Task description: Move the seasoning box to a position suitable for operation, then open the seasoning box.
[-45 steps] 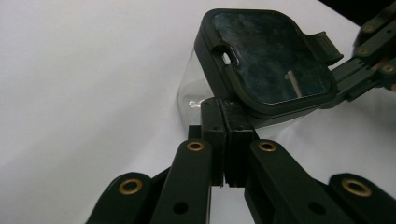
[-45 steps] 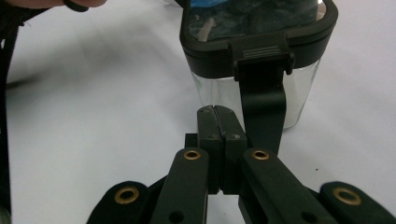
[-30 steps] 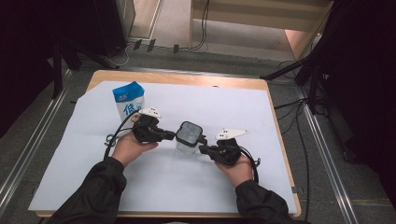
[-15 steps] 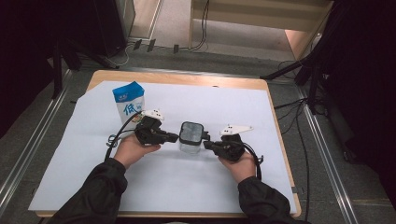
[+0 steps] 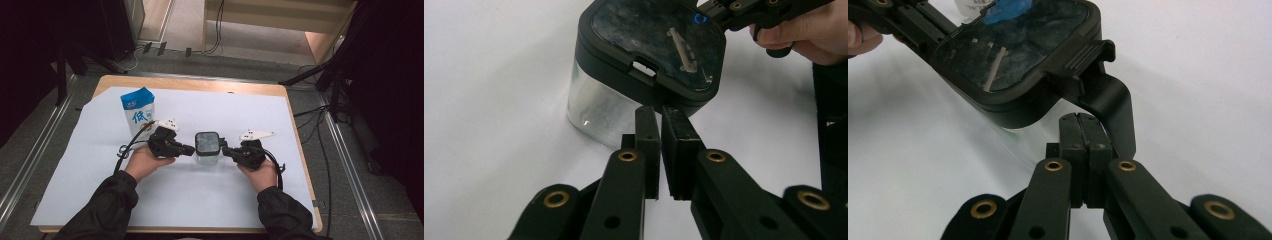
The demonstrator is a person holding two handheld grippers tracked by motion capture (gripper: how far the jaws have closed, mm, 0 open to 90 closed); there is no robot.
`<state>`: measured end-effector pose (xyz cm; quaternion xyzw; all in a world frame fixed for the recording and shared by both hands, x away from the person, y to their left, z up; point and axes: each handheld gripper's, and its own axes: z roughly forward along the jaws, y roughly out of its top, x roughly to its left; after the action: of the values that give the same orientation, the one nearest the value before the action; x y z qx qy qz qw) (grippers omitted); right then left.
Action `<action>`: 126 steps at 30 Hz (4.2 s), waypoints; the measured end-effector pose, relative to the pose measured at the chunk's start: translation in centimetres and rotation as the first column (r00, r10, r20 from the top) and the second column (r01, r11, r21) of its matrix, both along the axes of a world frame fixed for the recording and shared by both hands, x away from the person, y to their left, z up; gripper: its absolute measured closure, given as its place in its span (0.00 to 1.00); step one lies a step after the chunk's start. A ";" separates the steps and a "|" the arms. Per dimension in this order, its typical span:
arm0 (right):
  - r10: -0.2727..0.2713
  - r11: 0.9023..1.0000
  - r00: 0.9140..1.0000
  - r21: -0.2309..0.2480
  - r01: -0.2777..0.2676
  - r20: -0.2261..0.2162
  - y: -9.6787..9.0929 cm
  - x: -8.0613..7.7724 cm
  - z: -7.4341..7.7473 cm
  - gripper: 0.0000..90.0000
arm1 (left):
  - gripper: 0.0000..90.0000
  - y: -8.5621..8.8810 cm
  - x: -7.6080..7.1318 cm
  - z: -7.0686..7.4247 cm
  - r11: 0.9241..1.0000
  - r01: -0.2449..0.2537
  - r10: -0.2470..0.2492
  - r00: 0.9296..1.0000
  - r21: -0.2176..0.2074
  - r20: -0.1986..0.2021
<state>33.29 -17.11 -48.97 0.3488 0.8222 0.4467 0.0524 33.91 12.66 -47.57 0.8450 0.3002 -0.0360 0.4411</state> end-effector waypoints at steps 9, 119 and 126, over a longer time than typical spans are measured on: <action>0.018 1.000 1.000 0.000 -0.018 0.013 -0.5 -0.2 1.2 1.00 | 0.54 0.9 0.3 0.2 1.000 0.010 -0.010 0.999 0.002 0.033; -0.021 0.999 0.999 -0.041 0.019 -0.041 -1.1 2.3 0.3 1.00 | 0.17 -2.8 1.9 2.0 0.992 0.125 -0.127 0.976 0.023 0.179; -0.019 0.999 0.999 -0.039 0.017 -0.044 -1.1 2.3 0.3 1.00 | 0.43 -2.4 1.8 3.3 0.985 0.168 -0.159 0.975 -0.047 0.154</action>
<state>35.54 -18.19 -48.65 0.3649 0.8286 0.4223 0.0449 35.69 10.30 -44.30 0.8535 0.1943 -0.0180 0.4831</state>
